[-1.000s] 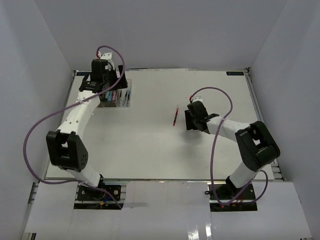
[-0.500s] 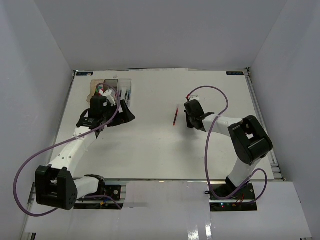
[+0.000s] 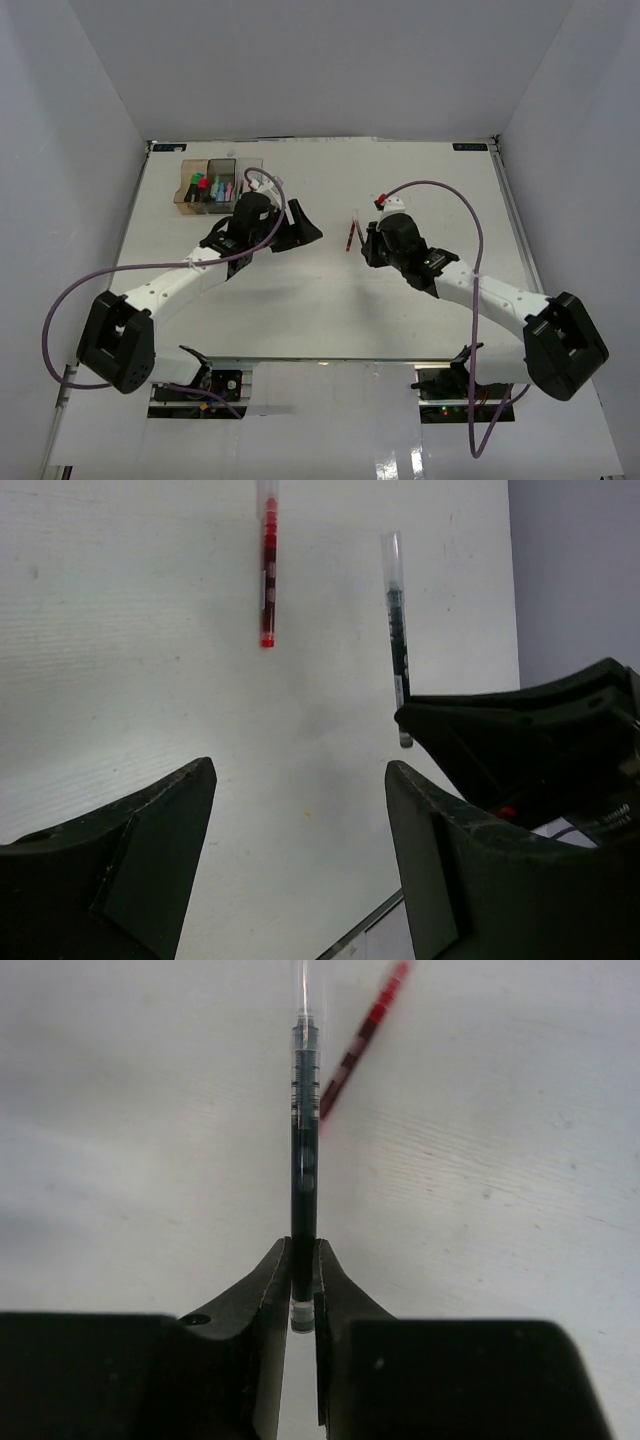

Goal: Sort the stationery into containers
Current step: Pick up the pen from the center of the board.

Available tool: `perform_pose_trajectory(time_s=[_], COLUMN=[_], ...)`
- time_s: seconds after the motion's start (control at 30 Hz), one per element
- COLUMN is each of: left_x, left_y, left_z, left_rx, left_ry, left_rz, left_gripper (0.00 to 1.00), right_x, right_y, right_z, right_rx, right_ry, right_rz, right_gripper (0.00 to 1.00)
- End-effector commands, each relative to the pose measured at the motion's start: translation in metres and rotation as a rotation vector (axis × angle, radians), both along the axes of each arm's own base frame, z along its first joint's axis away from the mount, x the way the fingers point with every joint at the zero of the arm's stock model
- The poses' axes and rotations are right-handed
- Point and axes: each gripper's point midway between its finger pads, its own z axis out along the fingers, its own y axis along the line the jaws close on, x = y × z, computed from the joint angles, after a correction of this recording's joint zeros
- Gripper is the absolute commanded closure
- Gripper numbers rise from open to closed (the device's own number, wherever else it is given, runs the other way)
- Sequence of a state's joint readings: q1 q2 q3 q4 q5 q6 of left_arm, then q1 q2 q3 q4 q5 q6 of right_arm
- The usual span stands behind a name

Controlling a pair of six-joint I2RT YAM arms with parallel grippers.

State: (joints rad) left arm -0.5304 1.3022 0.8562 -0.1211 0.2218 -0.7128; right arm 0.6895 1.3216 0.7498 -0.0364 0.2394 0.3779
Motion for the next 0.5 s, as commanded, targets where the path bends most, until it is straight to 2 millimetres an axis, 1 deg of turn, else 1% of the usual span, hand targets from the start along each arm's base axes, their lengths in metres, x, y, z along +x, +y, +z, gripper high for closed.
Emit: perform_pose_trajectory(time_s=[0.0, 0.03, 0.07, 0.1, 0.13, 0.2, 0.27, 0.33, 0.47], left_x=[0.025, 0.021, 0.022, 0.024, 0.024, 0.023, 0.025, 0.023, 0.025], left_y=[-0.031, -0.042, -0.048, -0.053, -0.062, -0.071, -0.085, -0.093, -0.103], left_z=[0.041, 0.042, 0.044, 0.046, 0.046, 0.044, 0.050, 0.050, 0.041], left_rx=[-0.087, -0.088, -0.091, -0.095, -0.096, -0.100, -0.117, -0.122, -0.107], left_ry=[-0.083, -0.082, -0.088, -0.094, -0.096, -0.085, -0.107, -0.108, -0.090], left_rz=[0.044, 0.029, 0.026, 0.026, 0.020, 0.012, 0.003, -0.010, -0.011], left_gripper=[0.21, 0.23, 0.25, 0.27, 0.29, 0.31, 0.34, 0.37, 0.43], right_x=[-0.010, -0.014, -0.014, -0.016, -0.018, -0.021, -0.022, -0.023, -0.025], right_y=[0.028, 0.032, 0.035, 0.036, 0.038, 0.043, 0.044, 0.046, 0.049], right_z=[0.031, 0.039, 0.044, 0.046, 0.052, 0.060, 0.065, 0.070, 0.074], right_rx=[0.183, 0.216, 0.241, 0.254, 0.273, 0.306, 0.323, 0.339, 0.361], right_ry=[-0.040, -0.049, -0.057, -0.059, -0.072, -0.084, -0.093, -0.101, -0.106], right_rz=[0.070, 0.091, 0.094, 0.100, 0.110, 0.129, 0.134, 0.142, 0.153], right_gripper=[0.84, 0.84, 0.84, 0.84, 0.84, 0.84, 0.84, 0.84, 0.84])
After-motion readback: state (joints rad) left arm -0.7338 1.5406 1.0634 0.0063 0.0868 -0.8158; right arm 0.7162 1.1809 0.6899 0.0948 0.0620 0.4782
